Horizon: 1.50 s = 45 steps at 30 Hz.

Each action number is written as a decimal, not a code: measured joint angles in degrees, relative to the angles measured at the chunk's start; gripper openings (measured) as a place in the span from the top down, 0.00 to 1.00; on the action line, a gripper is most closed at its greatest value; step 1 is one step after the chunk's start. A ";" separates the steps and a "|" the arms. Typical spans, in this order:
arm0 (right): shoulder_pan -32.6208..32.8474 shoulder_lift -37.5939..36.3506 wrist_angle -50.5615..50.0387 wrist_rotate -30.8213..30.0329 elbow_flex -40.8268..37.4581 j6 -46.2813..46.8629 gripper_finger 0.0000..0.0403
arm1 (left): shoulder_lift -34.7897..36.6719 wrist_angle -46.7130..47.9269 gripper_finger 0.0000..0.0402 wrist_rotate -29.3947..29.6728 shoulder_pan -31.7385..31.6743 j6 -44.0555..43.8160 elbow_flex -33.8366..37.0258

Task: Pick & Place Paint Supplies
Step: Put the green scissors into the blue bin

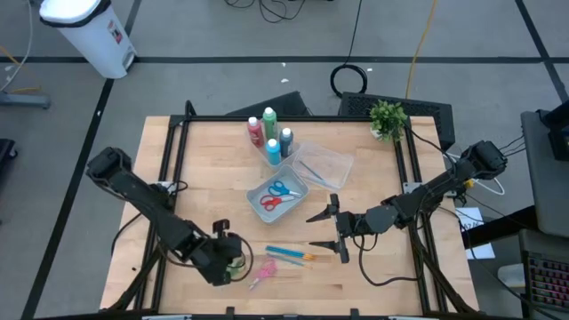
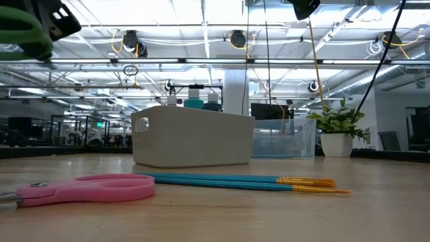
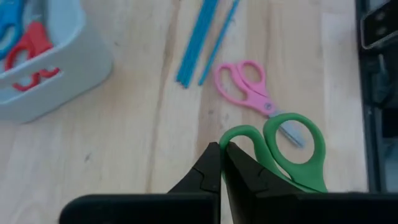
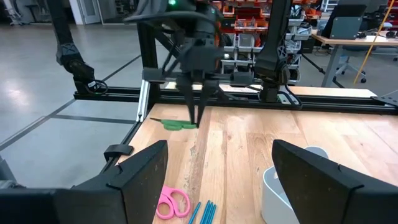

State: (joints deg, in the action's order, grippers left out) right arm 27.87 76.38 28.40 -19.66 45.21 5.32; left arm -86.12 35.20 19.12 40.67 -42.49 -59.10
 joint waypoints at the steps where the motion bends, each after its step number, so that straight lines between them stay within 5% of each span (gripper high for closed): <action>1: 0.01 0.00 0.00 0.00 0.00 0.00 0.31 | 1.06 -0.85 0.99 0.51 0.16 -0.03 1.32; 13: 0.01 0.00 0.02 0.00 0.00 0.01 0.31 | 19.61 -21.25 0.99 3.23 0.13 -3.47 24.38; 26: 0.00 0.00 -0.19 0.00 0.00 0.02 0.31 | 39.00 -44.42 0.99 10.45 0.13 10.88 39.66; 33: 0.00 0.00 -0.39 0.00 0.00 0.02 0.31 | 40.42 -70.48 0.99 10.99 0.13 18.08 49.65; 45: -0.02 0.00 -0.39 0.00 0.00 0.01 0.31 | 40.38 -76.19 0.99 9.37 0.20 17.98 51.40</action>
State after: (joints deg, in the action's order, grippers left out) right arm 27.86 76.38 28.01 -19.66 45.21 5.33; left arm -45.74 -40.99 28.49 40.86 -24.52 -7.70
